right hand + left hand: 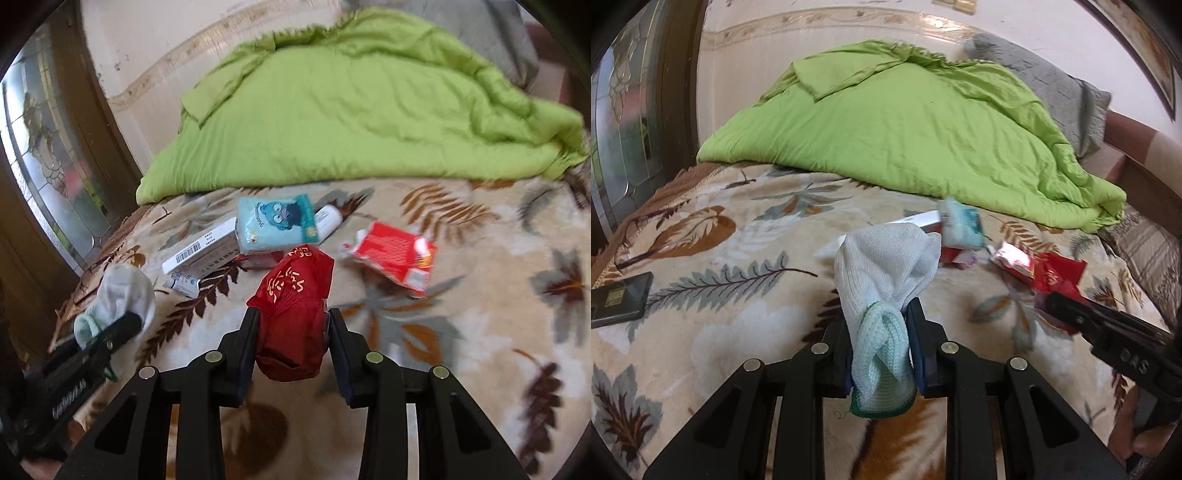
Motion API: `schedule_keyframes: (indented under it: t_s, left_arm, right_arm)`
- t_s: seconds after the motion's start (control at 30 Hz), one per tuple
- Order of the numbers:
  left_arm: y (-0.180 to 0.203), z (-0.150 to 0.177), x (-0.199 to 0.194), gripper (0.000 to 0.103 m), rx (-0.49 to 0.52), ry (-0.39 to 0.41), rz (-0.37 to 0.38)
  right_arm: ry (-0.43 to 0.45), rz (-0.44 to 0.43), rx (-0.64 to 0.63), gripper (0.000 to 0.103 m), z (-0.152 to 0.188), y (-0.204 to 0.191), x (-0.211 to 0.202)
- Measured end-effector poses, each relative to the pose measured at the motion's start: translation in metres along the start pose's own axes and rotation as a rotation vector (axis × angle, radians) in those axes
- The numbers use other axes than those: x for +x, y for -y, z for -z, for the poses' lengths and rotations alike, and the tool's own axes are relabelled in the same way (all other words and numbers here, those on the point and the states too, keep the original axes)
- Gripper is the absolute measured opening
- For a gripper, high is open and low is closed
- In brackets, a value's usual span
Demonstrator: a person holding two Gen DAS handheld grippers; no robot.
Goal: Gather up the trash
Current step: 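Grasp the red bag with the right gripper while the left holds the sock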
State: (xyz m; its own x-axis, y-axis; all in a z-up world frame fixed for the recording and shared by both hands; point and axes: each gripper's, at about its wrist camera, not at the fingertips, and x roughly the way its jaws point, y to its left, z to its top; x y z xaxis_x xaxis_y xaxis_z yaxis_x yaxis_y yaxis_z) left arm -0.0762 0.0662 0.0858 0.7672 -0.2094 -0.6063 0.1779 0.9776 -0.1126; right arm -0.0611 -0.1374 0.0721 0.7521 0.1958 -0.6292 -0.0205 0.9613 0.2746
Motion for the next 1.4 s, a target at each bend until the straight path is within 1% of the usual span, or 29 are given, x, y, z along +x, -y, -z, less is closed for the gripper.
schedule_keyframes:
  t_s: [0.07, 0.17, 0.33, 0.43, 0.53, 0.7, 0.93, 1.07, 1.4]
  left_arm:
    - [0.010, 0.006, -0.012, 0.023, 0.018, 0.003, 0.012]
    - [0.026, 0.024, -0.032, 0.023, 0.058, -0.005, 0.030]
    - [0.046, 0.052, -0.071, 0.023, 0.122, -0.010, 0.049]
    - [0.054, 0.064, -0.087, 0.023, 0.148, -0.001, 0.047]
    - [0.061, 0.069, -0.087, 0.023, 0.160, -0.001, 0.038]
    - [0.064, 0.070, -0.079, 0.023, 0.161, 0.000, 0.022]
    - [0.054, 0.070, -0.061, 0.023, 0.150, -0.018, -0.004]
    - [0.051, 0.069, -0.056, 0.023, 0.147, -0.017, -0.008]
    - [0.051, 0.069, -0.048, 0.023, 0.157, -0.030, -0.005]
  right_arm:
    - [0.018, 0.022, -0.015, 0.039, 0.009, 0.001, -0.020]
    - [0.054, 0.011, -0.001, 0.040, 0.022, 0.005, -0.054]
    - [0.094, 0.040, -0.087, 0.040, 0.054, -0.001, -0.105]
    - [0.110, 0.004, -0.086, 0.040, 0.067, 0.002, -0.128]
    - [0.135, -0.010, -0.090, 0.040, 0.077, 0.004, -0.144]
    - [0.120, 0.000, -0.069, 0.040, 0.075, 0.009, -0.140]
    - [0.108, 0.002, -0.071, 0.040, 0.075, 0.006, -0.134]
    - [0.100, 0.013, -0.094, 0.040, 0.074, 0.001, -0.128]
    - [0.085, 0.005, -0.113, 0.040, 0.074, -0.006, -0.119]
